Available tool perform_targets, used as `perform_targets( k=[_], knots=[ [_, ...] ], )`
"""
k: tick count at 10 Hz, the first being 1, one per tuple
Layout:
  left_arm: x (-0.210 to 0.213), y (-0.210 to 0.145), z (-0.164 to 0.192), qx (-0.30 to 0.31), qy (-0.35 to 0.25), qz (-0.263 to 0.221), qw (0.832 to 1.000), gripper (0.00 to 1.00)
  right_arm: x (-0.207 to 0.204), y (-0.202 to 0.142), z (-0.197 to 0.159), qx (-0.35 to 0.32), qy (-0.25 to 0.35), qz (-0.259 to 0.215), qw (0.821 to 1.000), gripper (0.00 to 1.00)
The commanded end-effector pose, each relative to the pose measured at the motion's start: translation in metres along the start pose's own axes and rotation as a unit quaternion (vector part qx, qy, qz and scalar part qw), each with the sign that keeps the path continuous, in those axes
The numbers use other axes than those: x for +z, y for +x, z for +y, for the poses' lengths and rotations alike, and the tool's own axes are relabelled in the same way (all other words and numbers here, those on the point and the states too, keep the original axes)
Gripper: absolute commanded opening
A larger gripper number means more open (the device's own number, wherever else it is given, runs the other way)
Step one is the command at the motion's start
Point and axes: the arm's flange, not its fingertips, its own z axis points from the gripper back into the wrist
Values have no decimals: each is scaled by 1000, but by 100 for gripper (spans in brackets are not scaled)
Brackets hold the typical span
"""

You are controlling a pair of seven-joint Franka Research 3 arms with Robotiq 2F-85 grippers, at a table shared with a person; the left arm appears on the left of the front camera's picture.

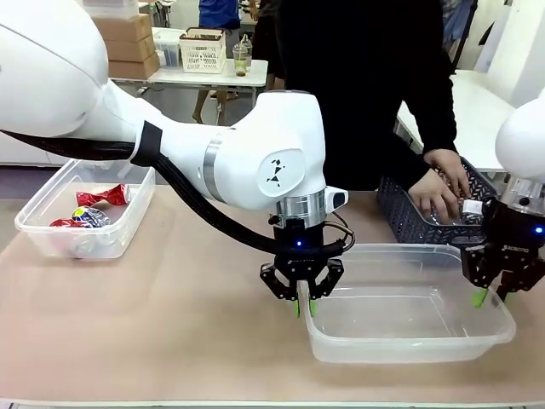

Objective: Sort the waste into each basket.
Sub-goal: Pick up the Organizing box on the right side of the table and lift it.

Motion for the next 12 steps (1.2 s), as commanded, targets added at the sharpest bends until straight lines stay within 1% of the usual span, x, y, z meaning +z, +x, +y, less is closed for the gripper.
perform_targets(
  k=[1,2,4,5,6,7,8,9,10,11,12],
  knots=[
    [1,-5,5,3,-12,24,1000,0,-27,-17,0,-19,-10,-12,1000,0],
    [1,-6,7,0,-17,33,999,0,-27,-17,1,-18,-13,-8,1000,0],
    [4,-7,13,8,-12,25,1000,0,-26,-16,3,-15,-15,-7,1000,0],
    [8,-6,21,-5,-18,47,999,0,-22,-18,6,-9,-7,-6,1000,0],
    [19,-12,33,-13,-28,54,998,0,-15,-19,9,4,14,-6,1000,0],
    [33,-23,48,-7,-25,54,998,0,-1,-22,19,15,28,0,999,0],
    [48,-37,62,-8,-27,42,999,0,23,-27,37,51,58,7,997,0],
    [59,-48,77,5,-30,32,999,0,46,-31,57,66,81,12,994,0],
    [72,-59,95,34,-36,9,999,0,68,-35,73,84,89,9,992,0],
    [86,-73,114,67,-36,-15,997,0,90,-34,88,80,94,9,992,0],
    [101,-84,133,84,-46,-40,995,0,107,-30,106,59,101,7,993,0]
  ],
)
